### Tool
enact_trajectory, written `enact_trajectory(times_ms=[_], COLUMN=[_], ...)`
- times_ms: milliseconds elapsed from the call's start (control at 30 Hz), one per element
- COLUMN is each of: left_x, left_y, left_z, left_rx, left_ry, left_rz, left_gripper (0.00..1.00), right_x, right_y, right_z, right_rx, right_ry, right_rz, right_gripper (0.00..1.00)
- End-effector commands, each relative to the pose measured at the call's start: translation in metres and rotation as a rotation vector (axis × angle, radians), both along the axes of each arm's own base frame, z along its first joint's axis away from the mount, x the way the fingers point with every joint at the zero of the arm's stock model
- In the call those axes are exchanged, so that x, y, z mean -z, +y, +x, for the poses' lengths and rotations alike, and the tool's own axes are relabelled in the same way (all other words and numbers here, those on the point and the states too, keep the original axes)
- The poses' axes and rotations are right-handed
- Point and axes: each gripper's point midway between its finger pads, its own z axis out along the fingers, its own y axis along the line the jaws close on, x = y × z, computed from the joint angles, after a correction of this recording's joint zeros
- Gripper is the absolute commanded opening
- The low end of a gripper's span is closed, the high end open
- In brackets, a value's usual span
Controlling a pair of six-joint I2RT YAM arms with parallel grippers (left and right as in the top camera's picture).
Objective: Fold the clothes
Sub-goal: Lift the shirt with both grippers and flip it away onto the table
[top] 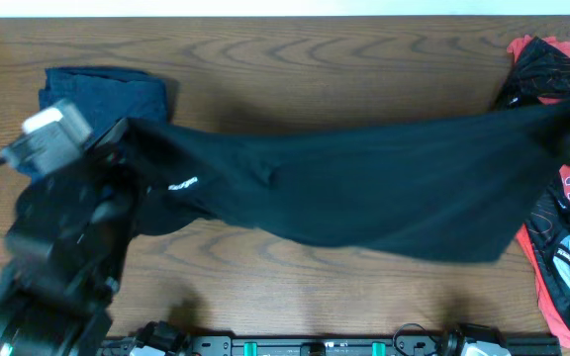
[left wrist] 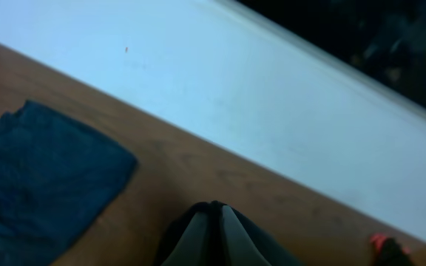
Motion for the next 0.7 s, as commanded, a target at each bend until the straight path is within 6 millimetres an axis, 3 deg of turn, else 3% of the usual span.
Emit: enact_trajectory(times_ms=[0,67,233,367,500,600,667], left_x=[0.017,0.033,0.076,0.094,0.076,0.030,-0.006], left_y=[-0.004,-0.011,-0.032,-0.044,-0.033,-0.017,-0.009], left_z=[0.026,0.046,0.120,0.192,0.249,0.273,0.278], left_rx=[-0.010,-0.006,0.043,0.122,0.122,0.082,0.064], left_ry=[0.067,0.120,0.191,0.120,-0.036,-0.177,-0.260], left_rz=[0.053,0.079,0.148,0.063,0.019,0.013,0.013], left_gripper=[0.06,0.06,0.06,0.06,0.06,0.06,0.06], right_x=[0.029,0.051,0.106,0.125,0.108,0.067,0.037], right_y=[0.003,0.006,0.000,-0.008,-0.014,-0.027,-0.038], right_z=[0.034,0.055,0.112,0.168,0.203,0.213,0.211], right_rx=[-0.050,-0.078,-0.091,-0.076,-0.072,-0.025,0.024], right_ry=[0.105,0.171,0.286,0.224,0.086,-0.051,-0.116], right_rz=[0.007,0.031,0.058,0.075,0.057,0.015,-0.010], right_gripper=[0.01,0.01,0.01,0.01,0.01,0.01,0.01])
